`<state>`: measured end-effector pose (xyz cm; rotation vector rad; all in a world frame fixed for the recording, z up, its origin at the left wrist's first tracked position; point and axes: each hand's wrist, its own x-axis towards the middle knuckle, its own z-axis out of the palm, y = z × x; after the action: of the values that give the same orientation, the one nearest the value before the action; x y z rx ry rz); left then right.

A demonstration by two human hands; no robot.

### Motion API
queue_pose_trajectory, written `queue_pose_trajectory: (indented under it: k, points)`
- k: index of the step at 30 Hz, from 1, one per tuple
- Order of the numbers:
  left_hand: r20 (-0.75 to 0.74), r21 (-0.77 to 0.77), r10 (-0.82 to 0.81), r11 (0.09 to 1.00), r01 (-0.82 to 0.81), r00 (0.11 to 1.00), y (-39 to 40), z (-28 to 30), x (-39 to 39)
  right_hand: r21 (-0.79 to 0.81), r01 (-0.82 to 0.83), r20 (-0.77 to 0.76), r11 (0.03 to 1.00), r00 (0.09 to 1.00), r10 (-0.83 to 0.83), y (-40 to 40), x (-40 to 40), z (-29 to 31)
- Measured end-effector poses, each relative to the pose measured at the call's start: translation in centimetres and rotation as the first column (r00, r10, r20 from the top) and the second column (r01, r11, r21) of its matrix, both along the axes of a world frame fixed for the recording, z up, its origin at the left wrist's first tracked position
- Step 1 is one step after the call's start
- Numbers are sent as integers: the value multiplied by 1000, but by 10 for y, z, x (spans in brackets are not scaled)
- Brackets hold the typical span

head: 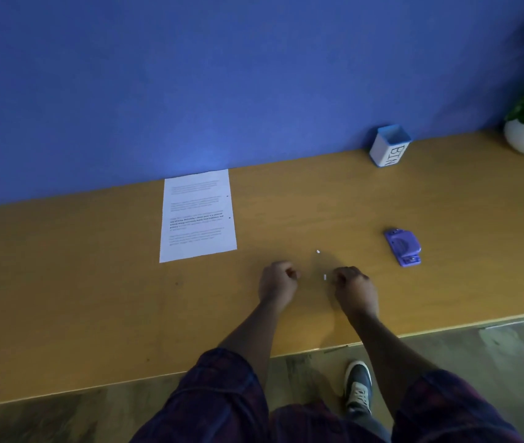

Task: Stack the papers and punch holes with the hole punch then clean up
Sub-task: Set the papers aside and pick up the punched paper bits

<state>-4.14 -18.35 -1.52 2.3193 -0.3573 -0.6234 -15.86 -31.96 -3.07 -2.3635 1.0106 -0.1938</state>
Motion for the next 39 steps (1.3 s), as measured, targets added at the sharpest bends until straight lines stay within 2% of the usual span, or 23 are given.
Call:
queue_pose_trajectory:
  k: [4,11,18,22,28,31,39]
  points:
    - [-4,12,-78,997,78,997,-20,0,-10,32,-13,-12,999,1000,14,-7,-2,0]
    - [13,70,-146,987,145,989,-46,-9,-23,57,-176,-34,983,983,178,-18,2,0]
    - [84,131,-77,989,66,993,-53,-19,-34,48,-265,-73,963,961,268,-23,8,2]
    - [132,111,-32,994,17,991,-55,-22,-39,0,-315,-117,949,943,313,-28,10,2]
    - [157,81,-56,996,44,986,-53,-24,-40,-43,-414,-171,909,900,402,-32,12,2]
    - [171,74,-56,996,44,984,-53,-25,-39,-55,-415,-161,908,901,402,-30,13,0]
    - [199,125,-87,990,63,976,-57,-24,-34,-20,-253,-65,967,966,251,-24,12,-8]
